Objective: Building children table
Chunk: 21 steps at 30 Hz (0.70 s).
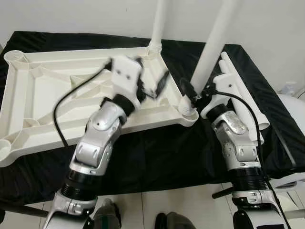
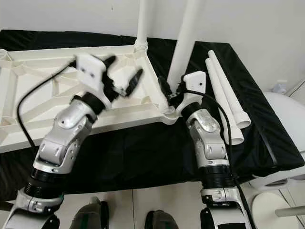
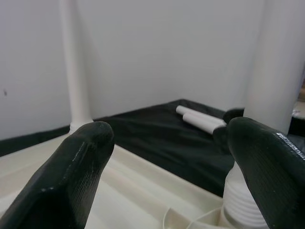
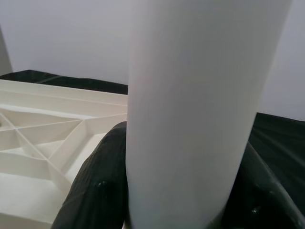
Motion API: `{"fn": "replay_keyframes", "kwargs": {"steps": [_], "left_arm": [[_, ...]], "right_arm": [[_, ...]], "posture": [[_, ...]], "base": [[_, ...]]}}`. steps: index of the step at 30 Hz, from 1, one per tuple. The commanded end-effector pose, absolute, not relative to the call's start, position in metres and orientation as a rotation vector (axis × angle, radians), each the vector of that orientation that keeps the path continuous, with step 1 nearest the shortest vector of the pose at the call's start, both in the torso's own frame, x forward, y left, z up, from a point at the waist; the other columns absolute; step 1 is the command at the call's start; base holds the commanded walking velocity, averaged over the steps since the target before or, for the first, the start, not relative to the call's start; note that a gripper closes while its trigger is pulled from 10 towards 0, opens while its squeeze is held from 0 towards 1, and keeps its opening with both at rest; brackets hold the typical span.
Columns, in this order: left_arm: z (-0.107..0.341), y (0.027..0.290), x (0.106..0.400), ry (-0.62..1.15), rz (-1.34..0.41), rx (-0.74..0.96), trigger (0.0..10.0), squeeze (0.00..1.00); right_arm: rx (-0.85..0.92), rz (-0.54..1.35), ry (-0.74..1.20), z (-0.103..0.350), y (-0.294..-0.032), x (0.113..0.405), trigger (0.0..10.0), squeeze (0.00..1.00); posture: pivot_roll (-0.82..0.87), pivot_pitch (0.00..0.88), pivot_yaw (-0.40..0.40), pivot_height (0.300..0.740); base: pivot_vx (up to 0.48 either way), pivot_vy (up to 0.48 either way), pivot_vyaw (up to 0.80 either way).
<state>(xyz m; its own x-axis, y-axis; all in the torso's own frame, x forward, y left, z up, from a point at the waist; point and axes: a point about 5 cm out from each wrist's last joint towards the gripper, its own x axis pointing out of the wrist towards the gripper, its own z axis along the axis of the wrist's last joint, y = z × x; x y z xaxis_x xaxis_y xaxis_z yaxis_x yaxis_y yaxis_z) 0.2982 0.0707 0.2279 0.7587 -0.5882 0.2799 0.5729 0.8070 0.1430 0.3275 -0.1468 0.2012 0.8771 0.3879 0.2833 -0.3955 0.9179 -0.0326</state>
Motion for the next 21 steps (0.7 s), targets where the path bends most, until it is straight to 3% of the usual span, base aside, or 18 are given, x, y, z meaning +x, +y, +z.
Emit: {"fn": "replay_keyframes", "kwargs": {"steps": [1, 12, 21], "left_arm": [[0.221, 0.083, 0.308, -0.291, -0.499, 0.070, 10.0, 0.00], [0.198, 0.129, 0.328, -0.178, -0.152, 0.127, 10.0, 0.00], [0.177, 0.139, 0.331, -0.109, -0.009, 0.106, 10.0, 0.00]], "right_arm": [[0.055, 0.378, -0.308, 0.201, -0.152, 0.326, 10.0, 0.00], [0.100, 0.183, -0.337, 0.195, -0.172, 0.330, 10.0, 0.00], [0.061, 0.133, -0.322, 0.175, -0.162, 0.325, 10.0, 0.00]], "posture": [[0.05, 0.049, -0.083, 0.740], [0.05, 0.051, -0.075, 0.740], [0.03, 0.027, -0.072, 0.740]], "base": [[0.000, 0.000, 0.00], [0.000, 0.000, 0.00], [0.000, 0.000, 0.00]]}}
